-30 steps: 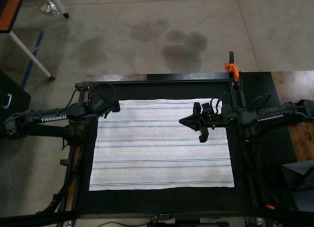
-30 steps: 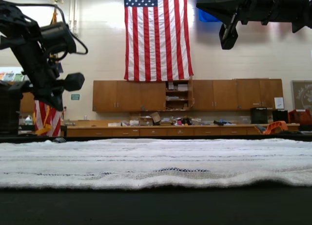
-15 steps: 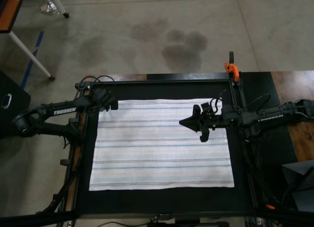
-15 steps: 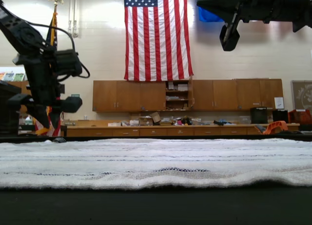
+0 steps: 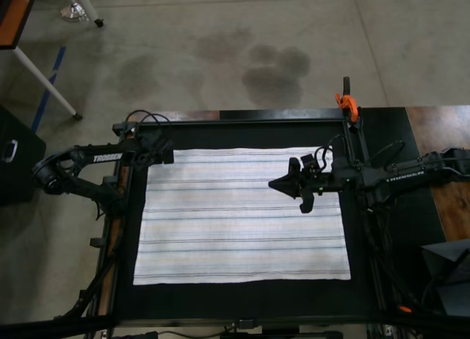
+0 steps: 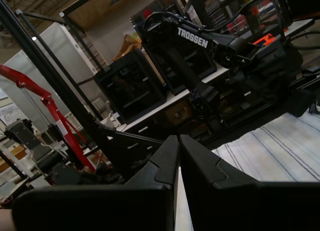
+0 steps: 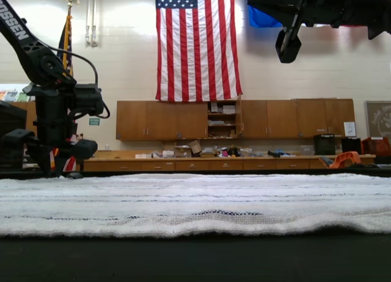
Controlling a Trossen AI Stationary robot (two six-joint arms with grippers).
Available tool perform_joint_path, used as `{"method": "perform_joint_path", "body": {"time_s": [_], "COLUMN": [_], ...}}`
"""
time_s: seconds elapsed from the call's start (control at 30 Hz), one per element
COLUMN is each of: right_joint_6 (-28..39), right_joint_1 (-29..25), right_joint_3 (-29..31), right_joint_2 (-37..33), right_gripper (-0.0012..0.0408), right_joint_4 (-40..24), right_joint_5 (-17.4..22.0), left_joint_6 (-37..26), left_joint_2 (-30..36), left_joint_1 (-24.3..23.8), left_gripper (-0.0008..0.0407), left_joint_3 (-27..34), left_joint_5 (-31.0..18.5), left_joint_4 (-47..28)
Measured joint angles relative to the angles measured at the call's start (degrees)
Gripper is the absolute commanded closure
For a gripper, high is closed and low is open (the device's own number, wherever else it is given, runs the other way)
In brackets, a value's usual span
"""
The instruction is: Fold the towel
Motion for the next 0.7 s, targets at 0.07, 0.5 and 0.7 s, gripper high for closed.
{"method": "perform_joint_path", "body": {"time_s": [0.07,0.5,0.7], "right_joint_6": [0.0,0.0,0.0], "right_joint_1": [0.0,-0.07,-0.07], "right_joint_3": [0.0,0.0,0.0], "right_joint_2": [0.0,0.0,0.0], "right_gripper": [0.0395,0.0395,0.0395], "right_joint_4": [-0.09,-0.39,-0.48], "right_joint_5": [0.0,0.02,0.02], "left_joint_6": [0.0,0.22,0.24], "left_joint_2": [0.52,1.64,1.64], "left_joint_1": [0.48,1.29,1.33], "left_gripper": [0.0302,0.0303,0.0314], "left_joint_3": [0.0,-0.2,-0.22], "left_joint_5": [0.17,2.1,3.04], "left_joint_4": [0.04,1.79,1.77]}}
